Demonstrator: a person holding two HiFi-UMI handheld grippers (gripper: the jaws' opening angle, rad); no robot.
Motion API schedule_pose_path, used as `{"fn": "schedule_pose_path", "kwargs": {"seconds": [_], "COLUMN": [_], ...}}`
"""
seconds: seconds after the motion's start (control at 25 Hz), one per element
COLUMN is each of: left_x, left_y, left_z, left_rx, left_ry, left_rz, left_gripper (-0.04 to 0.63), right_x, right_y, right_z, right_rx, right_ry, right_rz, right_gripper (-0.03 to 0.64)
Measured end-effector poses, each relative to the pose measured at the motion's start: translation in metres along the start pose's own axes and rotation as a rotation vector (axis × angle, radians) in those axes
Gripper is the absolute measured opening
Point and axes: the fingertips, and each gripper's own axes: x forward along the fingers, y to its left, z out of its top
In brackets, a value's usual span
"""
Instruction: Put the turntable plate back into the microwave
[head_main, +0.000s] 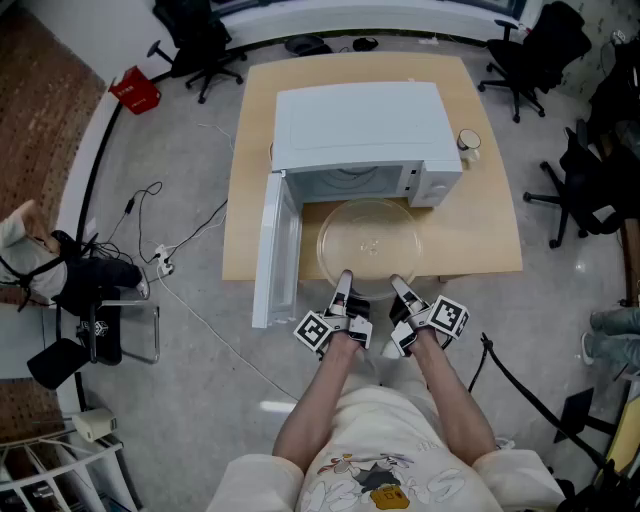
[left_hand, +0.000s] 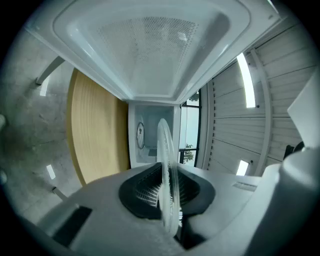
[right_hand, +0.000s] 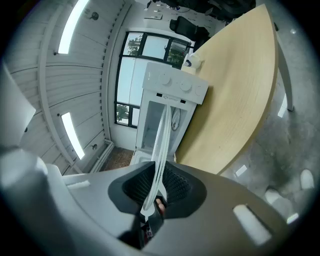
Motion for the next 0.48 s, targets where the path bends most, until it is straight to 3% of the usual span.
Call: {"fn": "schedule_pose_path", "kwargs": {"seconds": [0.16, 0.28, 0.4, 0.48], "left_x": [-0.008, -0.019, -0.022, -0.024], "left_y": [-0.008, -0.010, -0.008, -0.009], "left_z": [-0.016, -0.022, -0.022, -0.022], "left_rx": [-0.020, -0.011, 0.001, 0.009], "left_ry": [-0.032, -0.035, -0.026, -0.016], "left_rz": [-0.007, 0.003, 0.016, 0.018], "left_gripper": [0.026, 0.026, 0.026, 0.026], "right_x": [-0.014, -0.019, -0.025, -0.026], "right_y": [0.005, 0.017, 0.005, 0.005], "right_z": [0.001, -0.005, -0.008, -0.012], "right_rx": [-0.018, -0.013, -0.006, 0.010], "right_ry": [0.026, 0.033, 0.027, 0.012], "right_rz": [0.008, 0.087, 0.035, 0.044], "right_gripper": [0.057, 0.058, 0.061, 0.060]}}
